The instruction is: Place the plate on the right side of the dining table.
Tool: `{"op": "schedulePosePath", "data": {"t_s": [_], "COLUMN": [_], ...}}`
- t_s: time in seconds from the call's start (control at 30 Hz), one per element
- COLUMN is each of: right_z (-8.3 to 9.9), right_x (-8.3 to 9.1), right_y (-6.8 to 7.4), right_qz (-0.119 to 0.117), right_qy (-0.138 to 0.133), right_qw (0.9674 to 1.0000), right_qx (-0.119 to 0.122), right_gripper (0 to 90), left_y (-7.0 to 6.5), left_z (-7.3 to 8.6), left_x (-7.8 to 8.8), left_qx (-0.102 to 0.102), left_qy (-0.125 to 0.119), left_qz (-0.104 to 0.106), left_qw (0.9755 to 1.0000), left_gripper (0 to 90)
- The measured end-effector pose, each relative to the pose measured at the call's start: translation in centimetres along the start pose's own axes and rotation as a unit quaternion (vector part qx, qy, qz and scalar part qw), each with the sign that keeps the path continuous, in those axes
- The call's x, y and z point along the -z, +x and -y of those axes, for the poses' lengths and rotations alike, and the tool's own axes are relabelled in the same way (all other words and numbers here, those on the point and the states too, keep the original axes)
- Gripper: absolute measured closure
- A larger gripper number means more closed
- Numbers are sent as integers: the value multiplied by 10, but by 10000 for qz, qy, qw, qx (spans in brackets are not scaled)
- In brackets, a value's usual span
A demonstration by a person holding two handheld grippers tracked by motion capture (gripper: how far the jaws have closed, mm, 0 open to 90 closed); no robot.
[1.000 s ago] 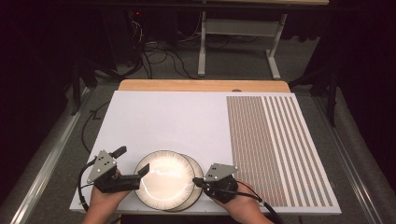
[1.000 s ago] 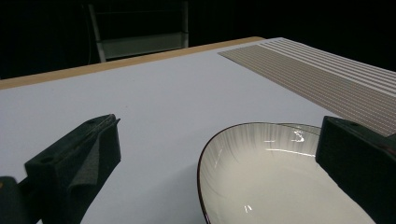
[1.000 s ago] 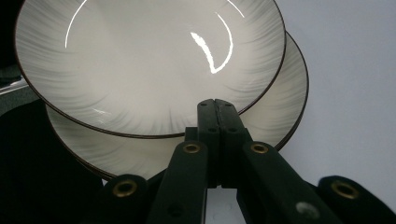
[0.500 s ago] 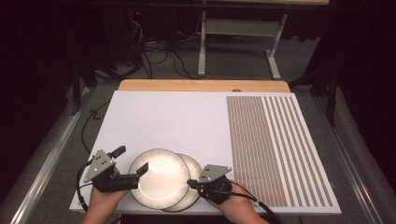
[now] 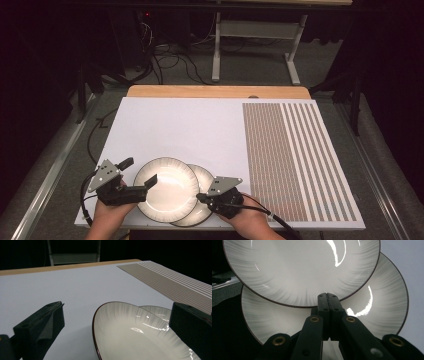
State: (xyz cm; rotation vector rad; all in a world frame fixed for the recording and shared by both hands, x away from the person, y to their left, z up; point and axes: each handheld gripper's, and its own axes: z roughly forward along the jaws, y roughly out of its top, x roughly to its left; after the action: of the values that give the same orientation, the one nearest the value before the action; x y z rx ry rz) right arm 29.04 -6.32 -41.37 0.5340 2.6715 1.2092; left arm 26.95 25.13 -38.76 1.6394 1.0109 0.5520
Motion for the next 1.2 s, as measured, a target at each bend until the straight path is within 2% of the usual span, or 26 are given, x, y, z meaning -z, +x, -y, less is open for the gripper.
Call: {"op": "schedulePosePath", "data": {"t_s": [0.13,0.17,0.2,0.23,0.27,0.3,0.33,0.37,0.47,0.5,0.53,0.57,0.63,0.7,0.73,0.77,0.8,0.83,0.87,0.93,0.97,1.0,1.03,1.07,1.1,1.2], "right_z": [0,-1,-1,-1,-1,0,0,0,0,0,0,0,-1,0,0,0,0,0,0,0,0,0,-1,-1,-1,-1], "right_x": [-2,-2,-2,-2,-2,-2,-2,-2,-1,-2,-2,-2,-2,-2,-2,-2,-2,-1,-1,-1,-1,-1,-1,-1,-1,-1], "right_y": [1,1,1,1,1,1,1,1,1,1,1,1,1,1,1,1,1,1,1,1,1,1,1,1,1,1], "right_qz": [-8,-4,-4,-3,-3,4,4,12,11,14,19,28,29,45,45,34,35,45,49,49,61,57,60,60,69,87], "right_qy": [1,12,12,14,14,12,12,17,42,8,14,5,19,18,18,33,32,50,52,54,69,57,57,57,44,41], "right_qw": [10000,10000,10000,10000,10000,10000,10000,10000,10000,10000,10000,10000,10000,10000,10000,10000,10000,10000,10000,10000,9999,9999,9999,9999,9999,9999], "right_qx": [-2,-10,-10,-10,-10,21,21,-24,-5,-2,2,0,3,-5,-5,36,34,40,46,45,58,61,60,60,59,54], "right_gripper": [900,900,900,900,900,900,900,900,900,900,900,900,900,900,900,900,900,900,900,900,900,900,900,900,900,900], "left_y": [1,2,2,4,4,6,6,7,6,5,4,4,2,4,4,6,6,8,9,10,11,11,13,13,15,14], "left_z": [1,2,2,4,4,7,7,7,7,6,6,6,6,9,9,10,10,10,10,10,10,10,9,9,9,9], "left_x": [-2,-5,-5,-8,-8,-11,-11,-10,-8,-6,-5,-5,-4,-2,-2,-1,-1,-1,0,0,0,0,1,1,1,0], "left_qx": [94,177,177,341,341,522,522,617,664,766,796,796,836,989,989,1144,1144,1236,1276,1322,1419,1419,1561,1561,1662,1583], "left_qy": [207,365,365,630,630,853,853,1018,1088,1174,1238,1238,1335,1471,1471,1561,1561,1624,1660,1661,1705,1705,1747,1747,1783,1850], "left_qz": [65,98,98,202,202,364,364,451,481,563,559,559,592,604,604,653,653,675,673,655,637,637,641,641,640,574], "left_qw": [9997,9991,9991,9972,9972,9943,9943,9919,9907,9885,9875,9875,9857,9823,9823,9789,9789,9766,9755,9750,9730,9730,9701,9701,9677,9682], "left_gripper": [6,6,15,33,39,44,55,73,133,150,160,167,169,223,252,281,313,338,371,416,433,456,480,497,513,551]}}
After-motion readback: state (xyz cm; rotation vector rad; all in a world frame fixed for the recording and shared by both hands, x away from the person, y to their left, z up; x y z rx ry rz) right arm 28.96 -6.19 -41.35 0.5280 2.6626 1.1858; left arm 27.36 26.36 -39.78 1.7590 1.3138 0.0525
